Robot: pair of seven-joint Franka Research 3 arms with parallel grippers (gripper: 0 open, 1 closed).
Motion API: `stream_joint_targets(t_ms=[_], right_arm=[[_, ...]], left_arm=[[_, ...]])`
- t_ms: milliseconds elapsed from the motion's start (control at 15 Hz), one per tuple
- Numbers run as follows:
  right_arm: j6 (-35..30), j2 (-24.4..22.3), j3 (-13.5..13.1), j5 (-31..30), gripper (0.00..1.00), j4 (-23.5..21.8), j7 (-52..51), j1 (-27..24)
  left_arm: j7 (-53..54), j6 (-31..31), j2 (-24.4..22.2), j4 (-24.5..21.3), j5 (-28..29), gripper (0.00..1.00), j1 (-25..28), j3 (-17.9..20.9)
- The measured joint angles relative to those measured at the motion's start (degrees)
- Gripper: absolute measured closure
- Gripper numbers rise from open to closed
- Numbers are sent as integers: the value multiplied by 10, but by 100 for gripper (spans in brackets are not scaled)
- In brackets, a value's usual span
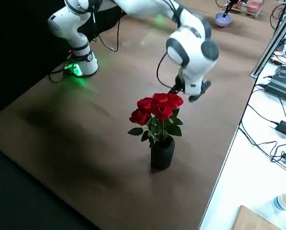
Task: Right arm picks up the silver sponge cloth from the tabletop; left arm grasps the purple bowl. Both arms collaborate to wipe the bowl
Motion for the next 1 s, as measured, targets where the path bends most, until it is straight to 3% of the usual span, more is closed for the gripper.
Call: stream_joint_targets(t_ms=[133, 200, 333, 533, 800, 867, 1000], right_arm=[[-2, -52, -1, -5, 0, 6, 0, -2], [-3, -81, 0, -17, 0, 7, 0, -2], [-11, -140, 3, -60, 0, 7, 0, -2], [-77, -213, 9, -78, 0, 0, -25, 1], [-106, -300, 23, -83, 0, -38, -83, -1], [-106, -322, 34, -86, 0, -57, -84, -4], [-95, -361, 88, -102, 0, -101, -84, -35]], left_arm=[[0, 1, 5, 0, 0, 93, 1, -1], [0, 1, 6, 0, 0, 86, 1, -1], [0, 2, 8, 0, 0, 68, 1, -1], [0, 2, 4, 10, 0, 42, 1, -2], [0, -3, -49, 35, 0, 7, 1, -11], [0, -21, -70, 43, 0, 0, 1, -15], [0, -91, -108, 74, 0, 0, 1, -21]])
